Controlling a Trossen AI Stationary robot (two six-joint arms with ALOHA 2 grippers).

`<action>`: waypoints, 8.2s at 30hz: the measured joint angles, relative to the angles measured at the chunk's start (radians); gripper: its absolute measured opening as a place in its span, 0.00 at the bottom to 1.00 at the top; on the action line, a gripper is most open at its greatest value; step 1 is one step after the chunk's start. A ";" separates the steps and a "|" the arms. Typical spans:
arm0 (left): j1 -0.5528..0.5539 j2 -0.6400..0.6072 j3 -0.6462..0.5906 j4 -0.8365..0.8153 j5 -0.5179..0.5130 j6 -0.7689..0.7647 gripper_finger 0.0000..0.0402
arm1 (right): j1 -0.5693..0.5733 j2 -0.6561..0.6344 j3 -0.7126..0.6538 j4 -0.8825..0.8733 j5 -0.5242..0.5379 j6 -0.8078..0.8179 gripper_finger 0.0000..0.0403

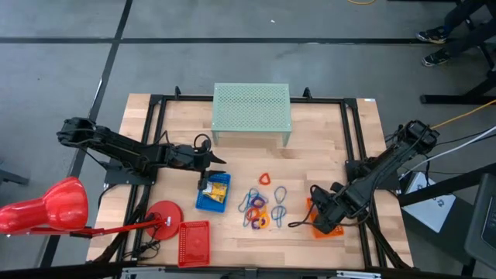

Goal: Pick & Place Office Desk Supplies
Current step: Put the blue rubber band into the orange bin

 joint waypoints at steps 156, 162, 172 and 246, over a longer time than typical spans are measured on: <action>-0.304 -0.747 -0.299 -0.321 -0.276 -0.164 0.35 | 0.245 0.152 0.090 -0.167 0.279 0.569 0.07; -0.304 -0.747 -0.299 -0.322 -0.274 -0.164 0.35 | 0.226 0.147 0.090 -0.188 0.341 0.556 0.32; -0.304 -0.747 -0.299 -0.322 -0.273 -0.161 0.35 | 0.223 0.062 0.109 -0.203 0.405 0.552 0.53; -0.304 -0.747 -0.299 -0.329 -0.261 -0.172 0.35 | -0.176 0.501 0.247 0.525 0.165 -0.533 0.45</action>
